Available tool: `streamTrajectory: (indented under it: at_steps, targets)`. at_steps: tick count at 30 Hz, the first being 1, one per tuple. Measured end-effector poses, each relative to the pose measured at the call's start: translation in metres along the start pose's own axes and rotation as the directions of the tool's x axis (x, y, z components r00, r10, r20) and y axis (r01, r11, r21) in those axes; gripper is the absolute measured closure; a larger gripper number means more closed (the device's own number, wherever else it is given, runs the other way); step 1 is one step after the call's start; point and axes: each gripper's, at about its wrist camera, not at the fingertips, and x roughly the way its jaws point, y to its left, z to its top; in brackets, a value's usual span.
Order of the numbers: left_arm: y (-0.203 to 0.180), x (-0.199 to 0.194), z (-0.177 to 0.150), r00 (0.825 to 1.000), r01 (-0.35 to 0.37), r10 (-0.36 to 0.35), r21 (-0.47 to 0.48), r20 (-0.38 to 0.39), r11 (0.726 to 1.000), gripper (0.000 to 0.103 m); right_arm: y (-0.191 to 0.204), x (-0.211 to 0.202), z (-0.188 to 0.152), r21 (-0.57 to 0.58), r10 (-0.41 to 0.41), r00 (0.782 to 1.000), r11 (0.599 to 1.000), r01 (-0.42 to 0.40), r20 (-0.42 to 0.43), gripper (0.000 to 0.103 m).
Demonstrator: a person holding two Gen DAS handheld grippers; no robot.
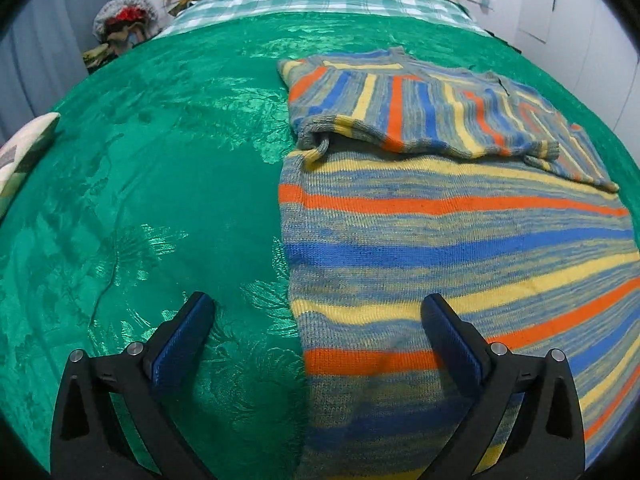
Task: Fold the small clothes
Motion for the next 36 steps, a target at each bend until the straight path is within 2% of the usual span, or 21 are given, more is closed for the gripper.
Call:
streamTrajectory:
  at_steps: [36]
  targets:
    - [-0.0004,-0.0002,0.0,1.0,0.002,-0.002,-0.001,-0.001,1.0,0.0,0.0025,0.0006,-0.0005,-0.002,-0.002,1.0,1.0,0.002,0.005,0.0]
